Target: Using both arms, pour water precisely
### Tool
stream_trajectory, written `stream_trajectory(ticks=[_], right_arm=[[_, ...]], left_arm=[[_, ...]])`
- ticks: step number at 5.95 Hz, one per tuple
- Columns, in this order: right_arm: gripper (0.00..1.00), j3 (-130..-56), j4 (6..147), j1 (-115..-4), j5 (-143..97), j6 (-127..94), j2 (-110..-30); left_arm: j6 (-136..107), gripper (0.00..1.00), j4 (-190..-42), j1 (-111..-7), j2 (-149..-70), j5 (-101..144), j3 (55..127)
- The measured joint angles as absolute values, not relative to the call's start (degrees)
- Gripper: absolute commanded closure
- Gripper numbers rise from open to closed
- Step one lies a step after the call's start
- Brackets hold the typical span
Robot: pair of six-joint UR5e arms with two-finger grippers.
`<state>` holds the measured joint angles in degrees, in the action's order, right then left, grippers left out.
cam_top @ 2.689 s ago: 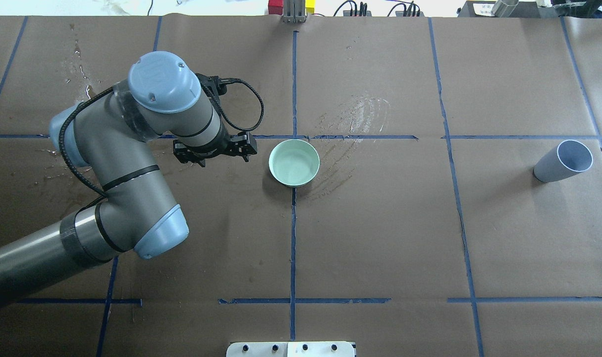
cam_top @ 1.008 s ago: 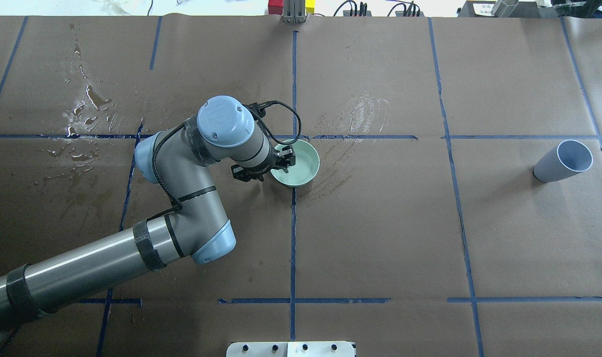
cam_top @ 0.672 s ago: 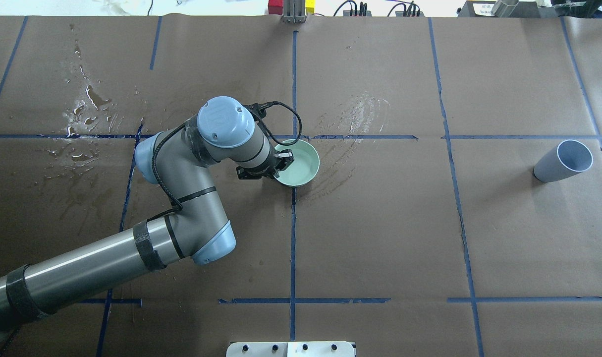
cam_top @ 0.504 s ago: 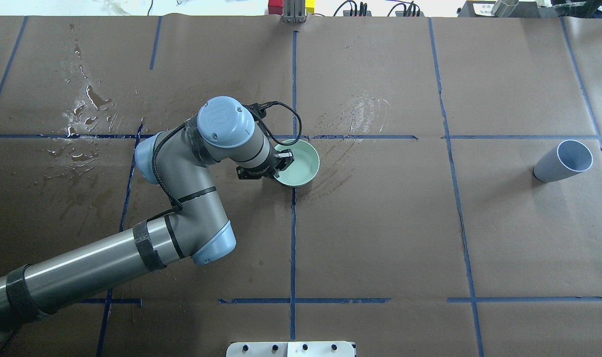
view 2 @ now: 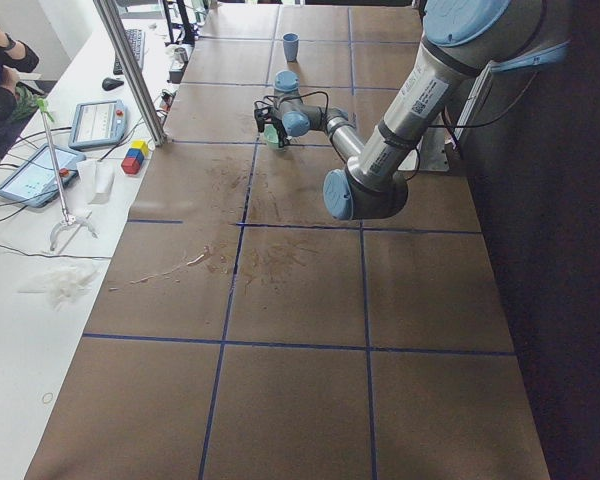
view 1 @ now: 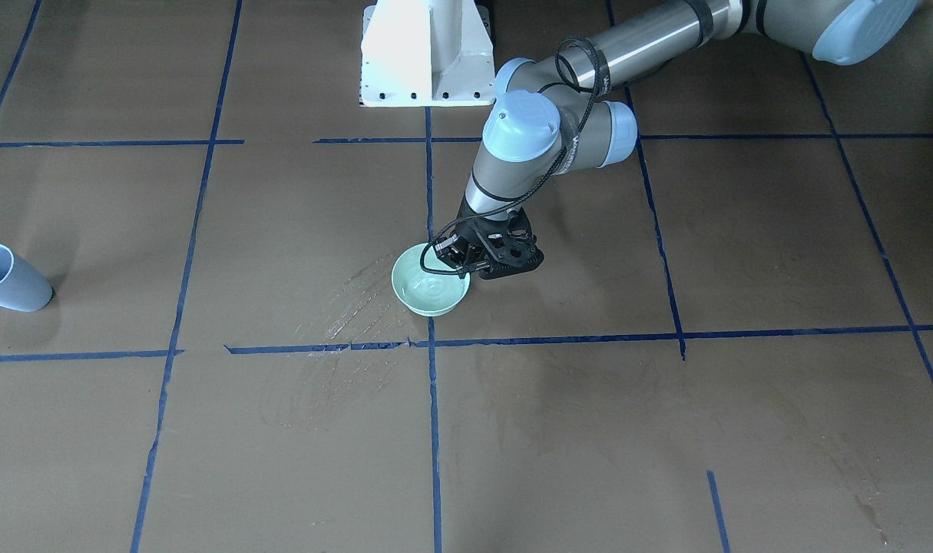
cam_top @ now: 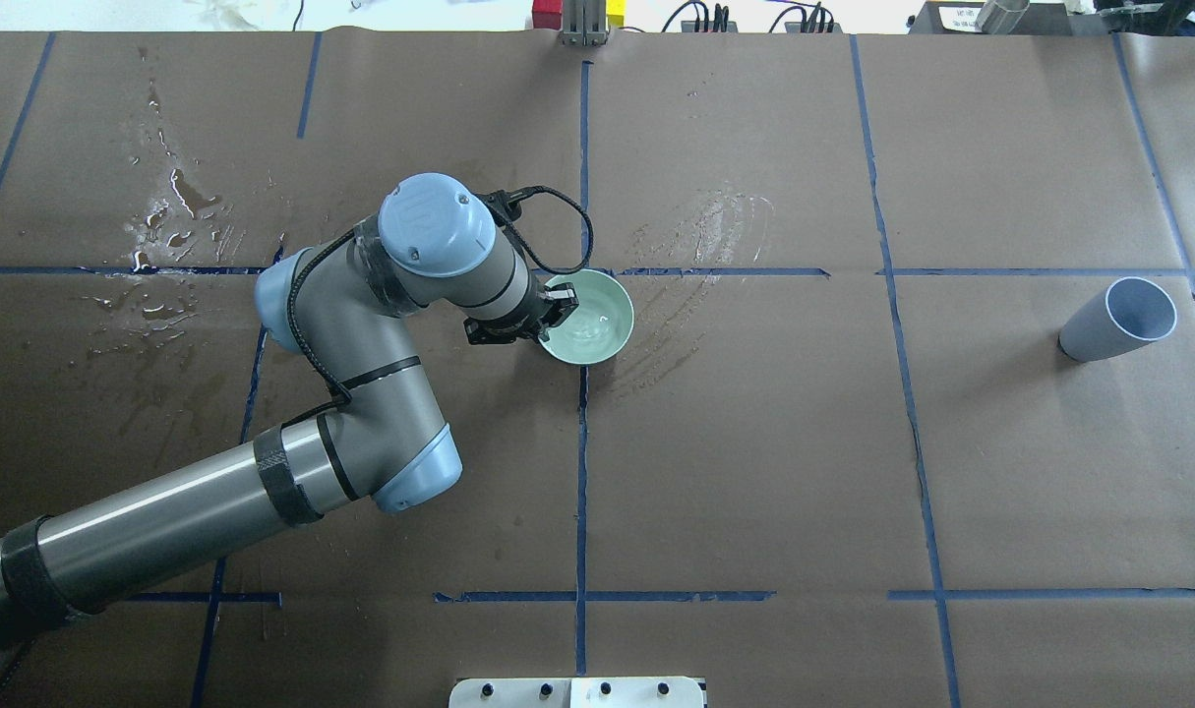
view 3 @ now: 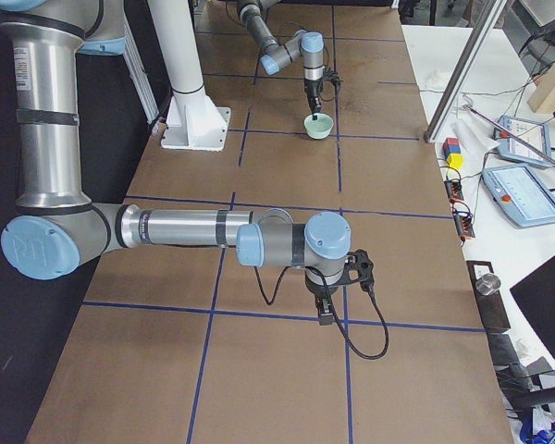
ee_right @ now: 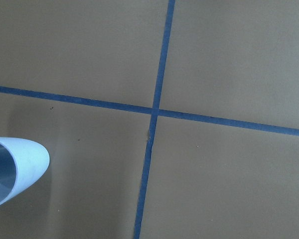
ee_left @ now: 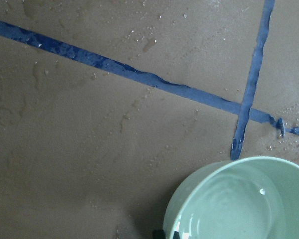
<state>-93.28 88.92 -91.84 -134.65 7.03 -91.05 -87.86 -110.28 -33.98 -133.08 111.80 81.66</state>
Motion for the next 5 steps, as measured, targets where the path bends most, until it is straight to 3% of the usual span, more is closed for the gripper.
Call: stream_trajectory(ticks=[5], right_arm=[[0.0, -93.3, 88.9, -91.8, -135.1, 7.0, -92.0]], left_arm=[[-67.5, 1.0, -110.3, -51.3, -115.4, 130.3, 92.6]])
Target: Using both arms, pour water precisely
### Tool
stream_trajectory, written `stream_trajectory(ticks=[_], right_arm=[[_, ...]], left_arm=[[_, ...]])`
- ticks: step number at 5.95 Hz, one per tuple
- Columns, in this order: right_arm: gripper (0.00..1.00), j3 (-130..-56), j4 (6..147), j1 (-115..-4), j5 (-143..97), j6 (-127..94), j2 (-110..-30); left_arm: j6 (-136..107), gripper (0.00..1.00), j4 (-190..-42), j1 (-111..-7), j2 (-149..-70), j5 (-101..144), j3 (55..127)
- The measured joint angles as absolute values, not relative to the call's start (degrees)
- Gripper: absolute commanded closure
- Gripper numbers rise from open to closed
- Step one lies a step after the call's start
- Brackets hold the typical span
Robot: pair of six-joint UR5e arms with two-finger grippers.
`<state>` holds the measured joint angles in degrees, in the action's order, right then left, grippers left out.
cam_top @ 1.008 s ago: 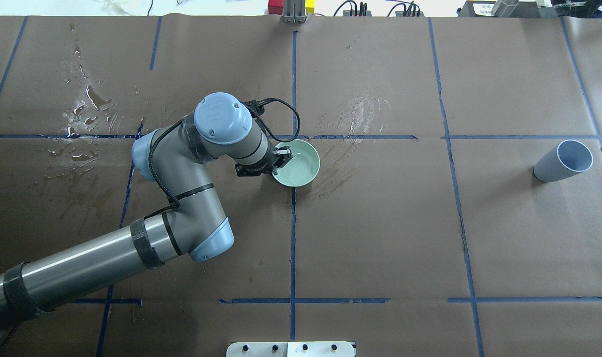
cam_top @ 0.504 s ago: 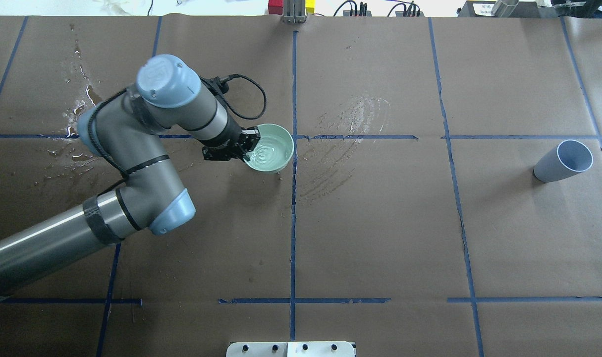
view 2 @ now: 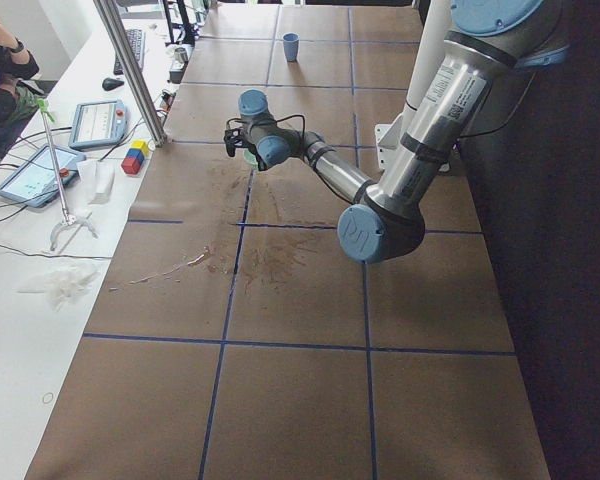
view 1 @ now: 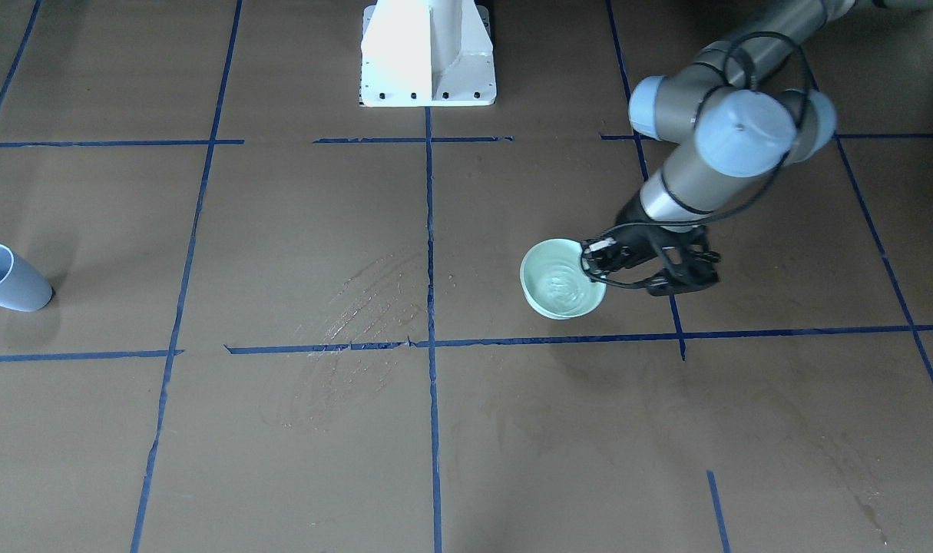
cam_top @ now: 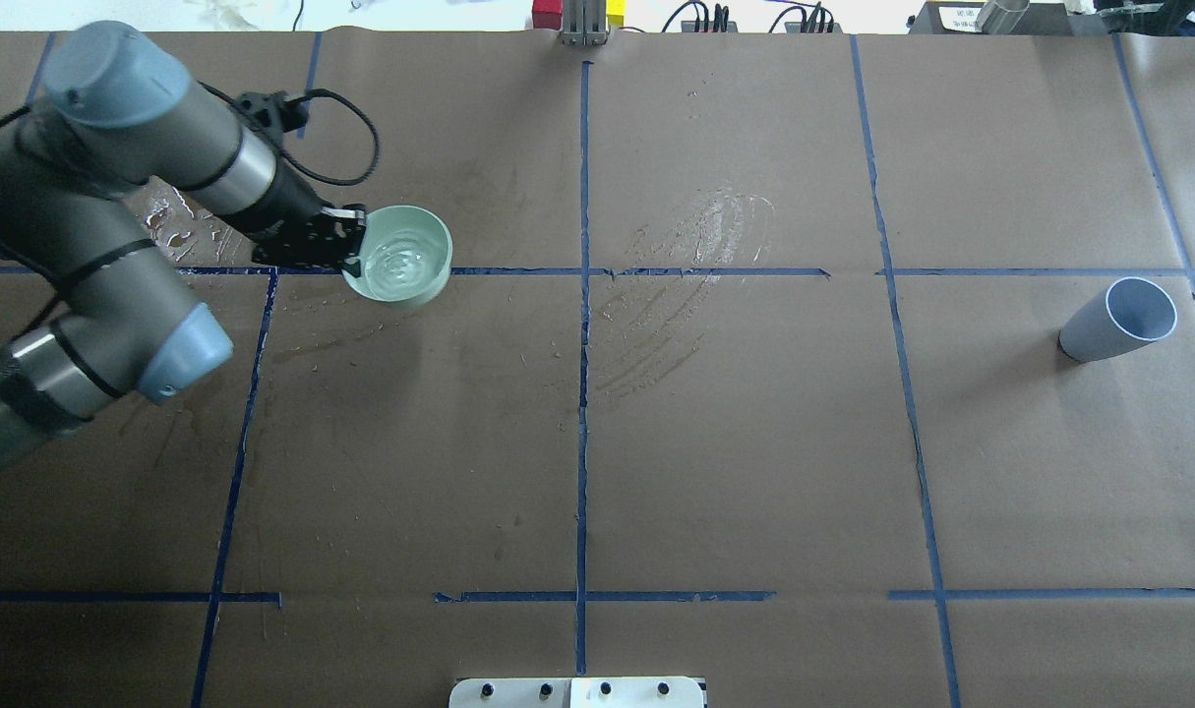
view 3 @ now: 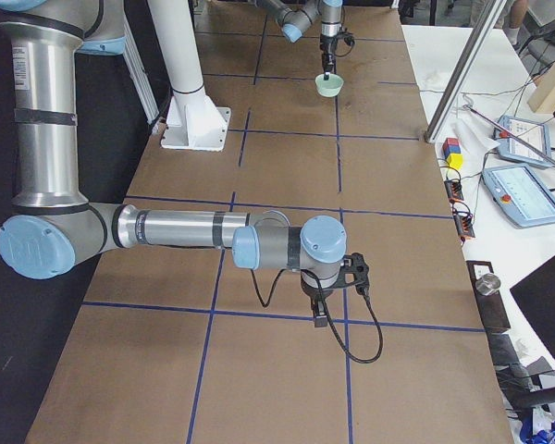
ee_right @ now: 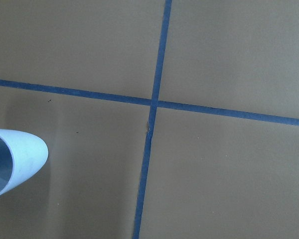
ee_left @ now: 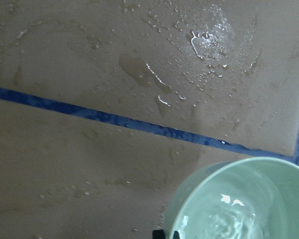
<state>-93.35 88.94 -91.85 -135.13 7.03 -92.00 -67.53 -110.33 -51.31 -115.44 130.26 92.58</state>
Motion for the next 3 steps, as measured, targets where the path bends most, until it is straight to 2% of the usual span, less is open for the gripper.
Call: stream_trajectory(ticks=[3], right_arm=[[0.0, -93.3, 88.9, -91.8, -135.3, 7.0, -92.1]], left_arm=[[-45.8, 1.0, -111.1, -63.7, -101.1, 138.7, 94.6]])
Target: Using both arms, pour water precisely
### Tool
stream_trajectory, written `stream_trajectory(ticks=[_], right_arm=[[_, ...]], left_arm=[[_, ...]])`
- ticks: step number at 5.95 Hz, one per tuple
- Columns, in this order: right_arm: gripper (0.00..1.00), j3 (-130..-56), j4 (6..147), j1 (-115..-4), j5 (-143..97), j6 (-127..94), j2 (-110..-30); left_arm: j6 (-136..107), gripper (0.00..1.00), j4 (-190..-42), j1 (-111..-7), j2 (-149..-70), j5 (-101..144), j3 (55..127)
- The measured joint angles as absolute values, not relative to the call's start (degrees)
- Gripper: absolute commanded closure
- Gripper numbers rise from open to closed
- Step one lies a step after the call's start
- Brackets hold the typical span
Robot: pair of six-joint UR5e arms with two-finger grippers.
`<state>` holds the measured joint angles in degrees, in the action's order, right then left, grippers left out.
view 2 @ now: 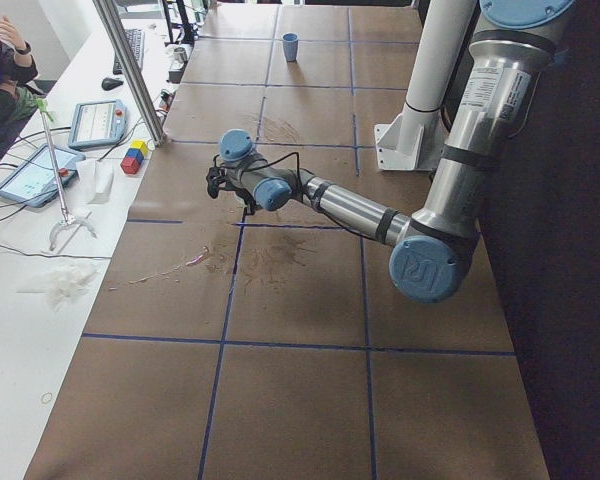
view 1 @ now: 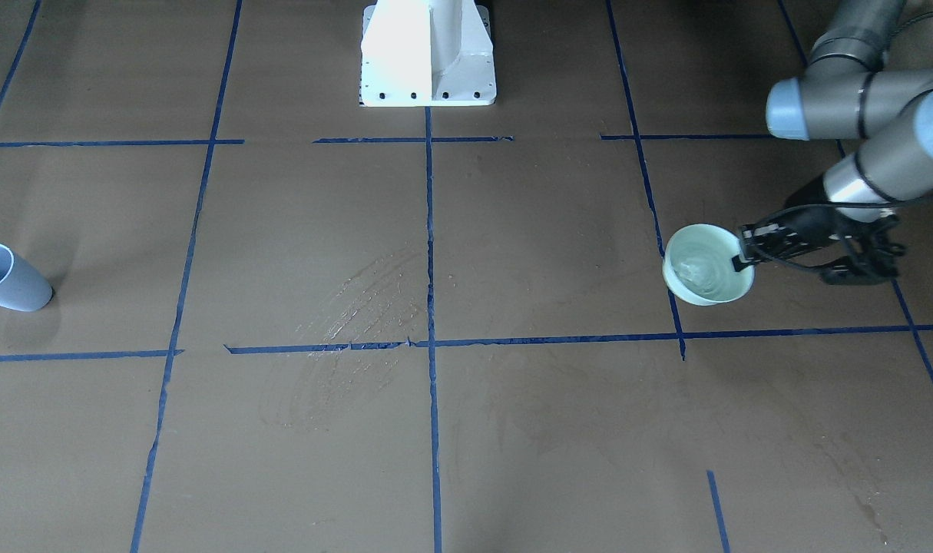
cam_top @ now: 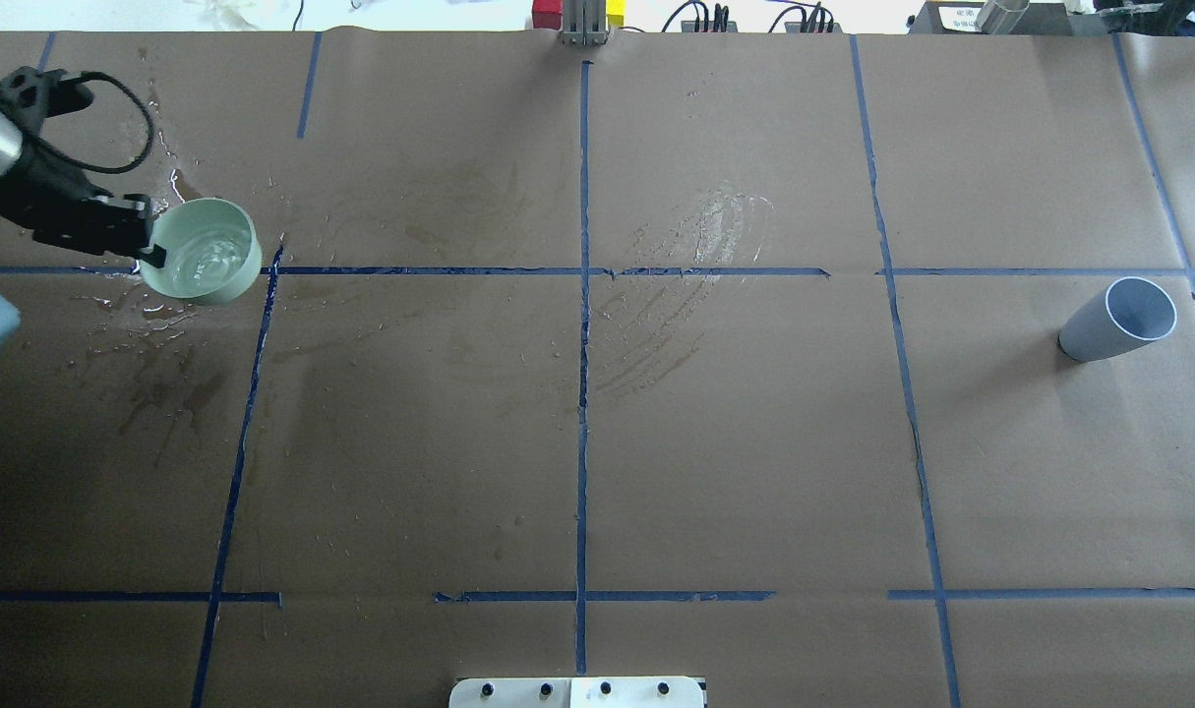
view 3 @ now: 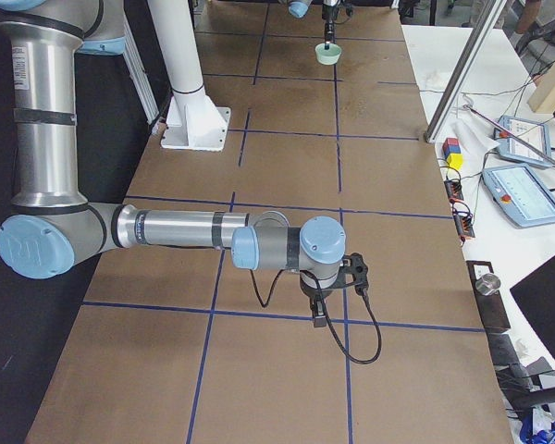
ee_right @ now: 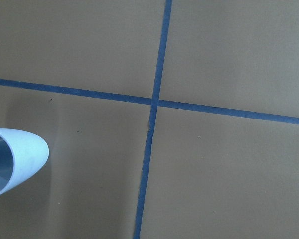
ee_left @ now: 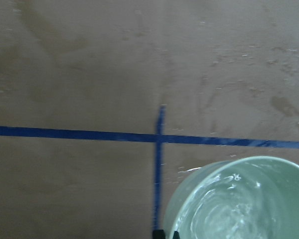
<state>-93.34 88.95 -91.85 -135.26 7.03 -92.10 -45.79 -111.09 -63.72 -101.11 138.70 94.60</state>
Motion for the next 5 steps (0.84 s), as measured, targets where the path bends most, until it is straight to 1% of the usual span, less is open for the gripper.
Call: stream_trajectory(ticks=[2, 3, 5], right_arm=[[0.0, -93.4, 88.9, -91.8, -135.3, 7.0, -92.1], [0.0, -93.4, 88.9, -91.8, -135.3, 7.0, -92.0], [0.0, -93.3, 88.9, -91.8, -135.2, 7.0, -92.1]], left_arm=[[-38.8, 1.0, -116.8, -66.1, -93.3, 139.2, 93.5], [-38.4, 1.0, -121.3, -66.2, -91.0, 139.1, 91.5], [-42.0, 1.0, -131.2, -66.1, -90.2, 138.9, 85.4]])
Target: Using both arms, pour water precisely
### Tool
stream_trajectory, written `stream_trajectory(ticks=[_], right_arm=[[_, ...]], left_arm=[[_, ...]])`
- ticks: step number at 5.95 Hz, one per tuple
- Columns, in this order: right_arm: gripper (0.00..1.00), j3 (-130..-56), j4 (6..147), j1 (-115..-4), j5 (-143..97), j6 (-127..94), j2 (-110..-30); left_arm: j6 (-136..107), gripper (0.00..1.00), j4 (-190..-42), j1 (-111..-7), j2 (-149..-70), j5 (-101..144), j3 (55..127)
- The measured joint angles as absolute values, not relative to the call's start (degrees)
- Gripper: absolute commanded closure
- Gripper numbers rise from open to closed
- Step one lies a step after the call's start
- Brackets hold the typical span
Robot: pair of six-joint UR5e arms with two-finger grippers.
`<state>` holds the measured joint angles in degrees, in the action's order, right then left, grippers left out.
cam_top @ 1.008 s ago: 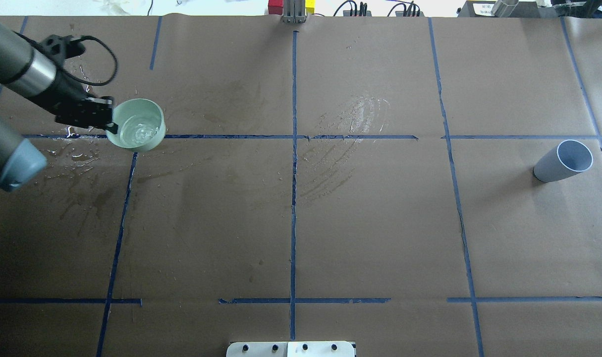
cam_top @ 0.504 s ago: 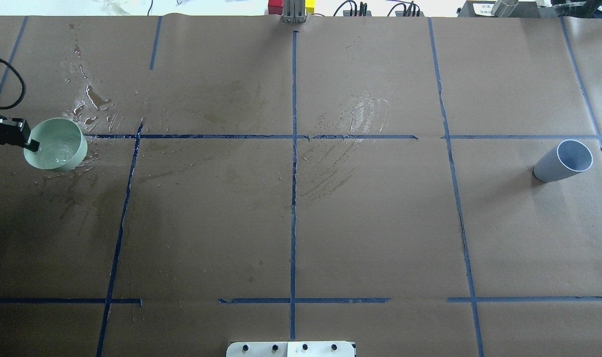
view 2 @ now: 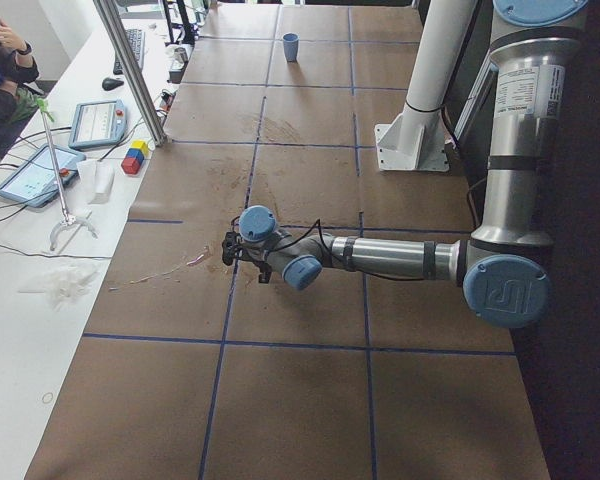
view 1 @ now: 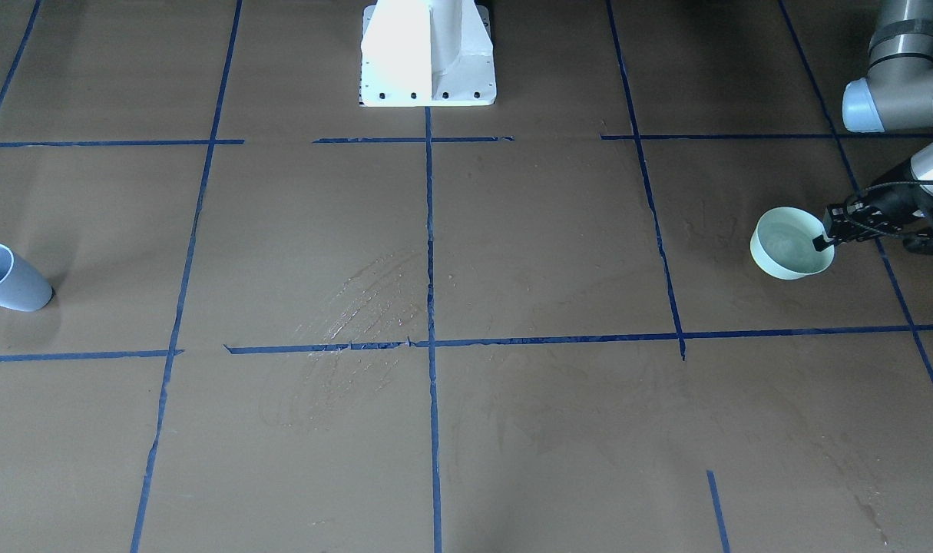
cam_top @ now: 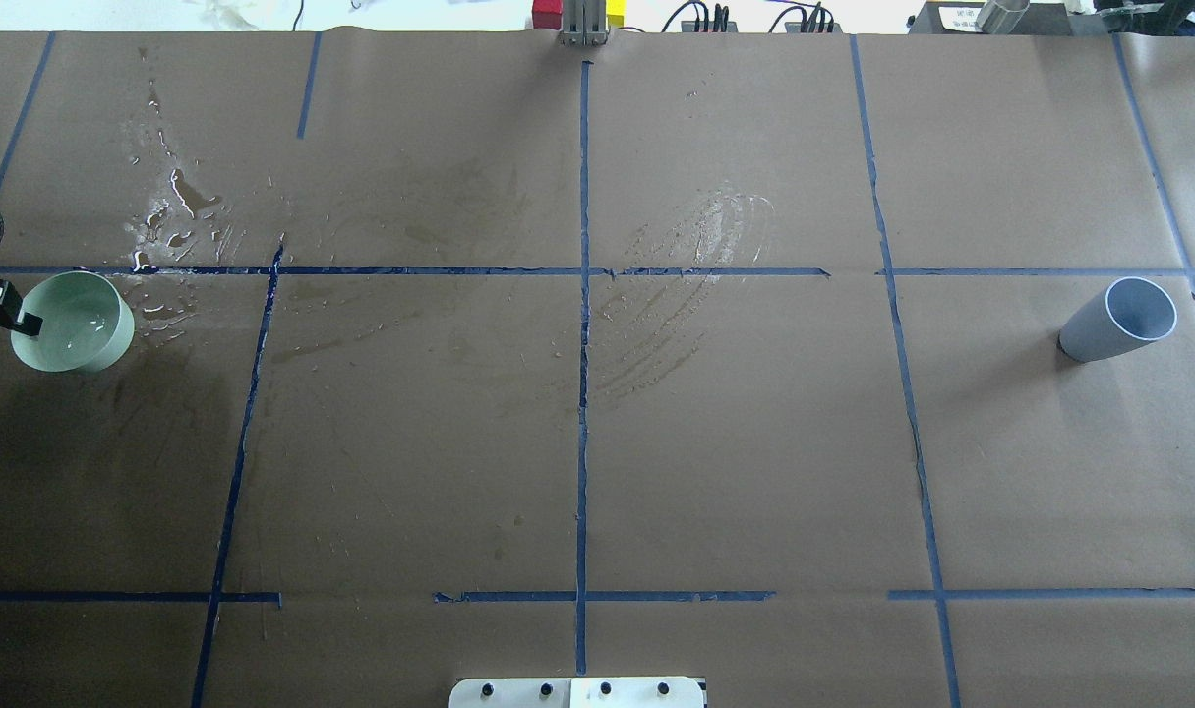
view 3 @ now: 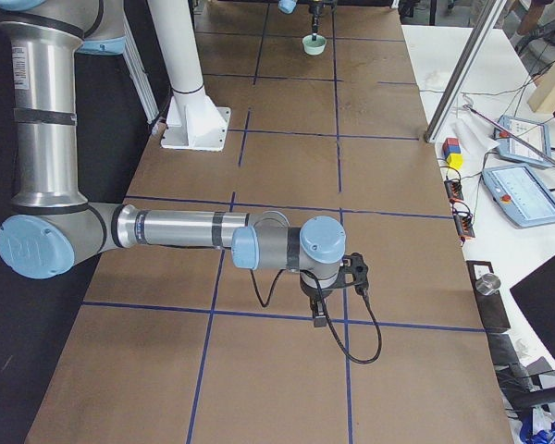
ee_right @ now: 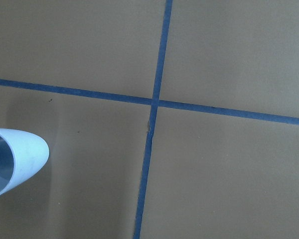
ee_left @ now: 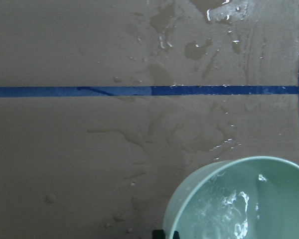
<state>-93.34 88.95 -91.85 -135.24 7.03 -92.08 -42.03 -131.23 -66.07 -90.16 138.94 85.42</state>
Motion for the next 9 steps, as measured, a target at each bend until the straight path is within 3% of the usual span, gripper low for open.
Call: stream_trajectory(ticks=[2, 6, 9], right_arm=[[0.0, -93.4, 88.9, -91.8, -135.2, 7.0, -92.1], [0.0, -93.4, 88.8, -91.8, -135.1, 7.0, -92.5], [0.0, -93.4, 88.7, -91.8, -135.2, 7.0, -92.8]], left_arm=[[-45.7, 0.99, -138.0, -65.7, -90.2, 138.5, 81.1], [-46.2, 0.94, -138.9, -63.2, -90.3, 138.3, 80.1], [-46.2, 0.47, -138.8, -62.4, -90.6, 137.8, 80.1]])
